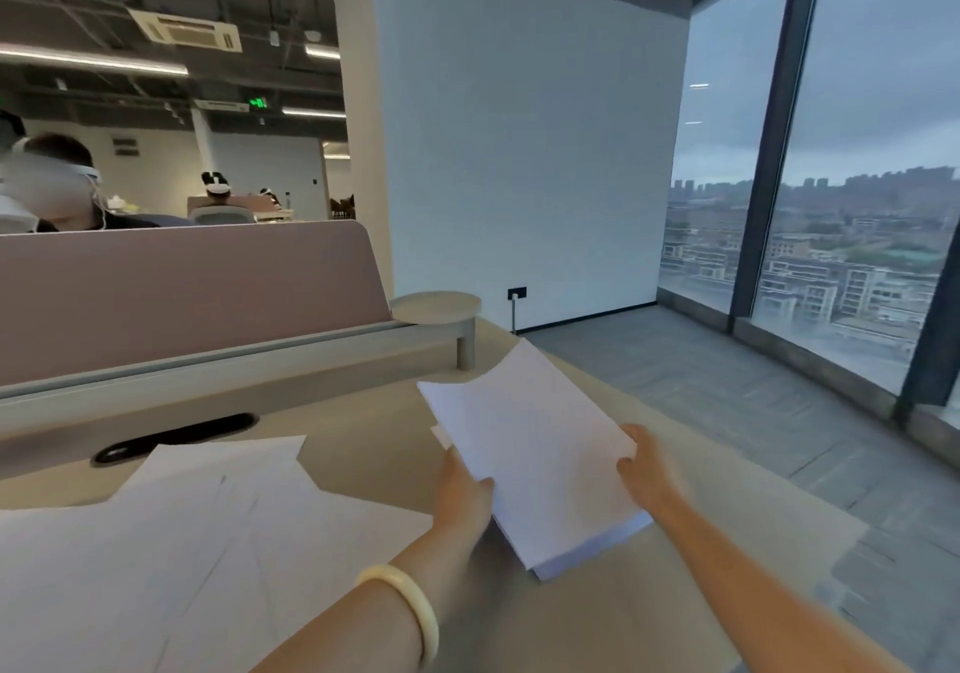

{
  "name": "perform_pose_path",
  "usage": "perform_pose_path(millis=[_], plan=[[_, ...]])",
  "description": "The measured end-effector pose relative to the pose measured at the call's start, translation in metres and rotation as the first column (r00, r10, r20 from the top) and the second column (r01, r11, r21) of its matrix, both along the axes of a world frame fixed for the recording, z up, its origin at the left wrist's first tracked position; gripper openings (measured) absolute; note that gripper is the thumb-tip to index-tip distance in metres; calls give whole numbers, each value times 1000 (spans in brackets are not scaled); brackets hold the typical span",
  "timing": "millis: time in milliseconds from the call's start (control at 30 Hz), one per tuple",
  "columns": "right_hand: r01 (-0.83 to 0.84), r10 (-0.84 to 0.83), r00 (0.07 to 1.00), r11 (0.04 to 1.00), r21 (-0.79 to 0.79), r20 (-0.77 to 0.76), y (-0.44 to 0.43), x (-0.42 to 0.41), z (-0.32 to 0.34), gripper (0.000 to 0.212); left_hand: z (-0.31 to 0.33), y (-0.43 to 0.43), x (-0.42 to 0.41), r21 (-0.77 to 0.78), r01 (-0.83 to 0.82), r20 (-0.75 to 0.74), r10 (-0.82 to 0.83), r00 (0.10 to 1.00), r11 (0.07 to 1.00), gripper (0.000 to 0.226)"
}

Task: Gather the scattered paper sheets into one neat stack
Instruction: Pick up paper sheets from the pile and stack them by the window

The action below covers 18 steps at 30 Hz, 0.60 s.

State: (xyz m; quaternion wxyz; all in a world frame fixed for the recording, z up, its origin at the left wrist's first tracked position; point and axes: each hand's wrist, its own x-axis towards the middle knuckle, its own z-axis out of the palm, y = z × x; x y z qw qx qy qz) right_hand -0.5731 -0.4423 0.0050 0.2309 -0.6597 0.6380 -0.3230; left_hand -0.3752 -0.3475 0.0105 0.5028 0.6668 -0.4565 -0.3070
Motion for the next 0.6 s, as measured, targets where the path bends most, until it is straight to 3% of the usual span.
perform_pose_path(millis=[167, 433, 600], plan=[[31, -25, 984, 999, 30, -176, -7, -4, -7, 48, -25, -27, 0, 129, -3, 135, -15, 991, 992, 56], [-5, 10, 952, 1000, 17, -307, -12, -6, -15, 45, -27, -31, 1, 244, -77, 385, -24, 922, 967, 51], [-5, 9, 948, 1000, 13, -318, -11, -7, -18, 44, -30, -30, 1, 270, -65, 465, -71, 883, 961, 61]])
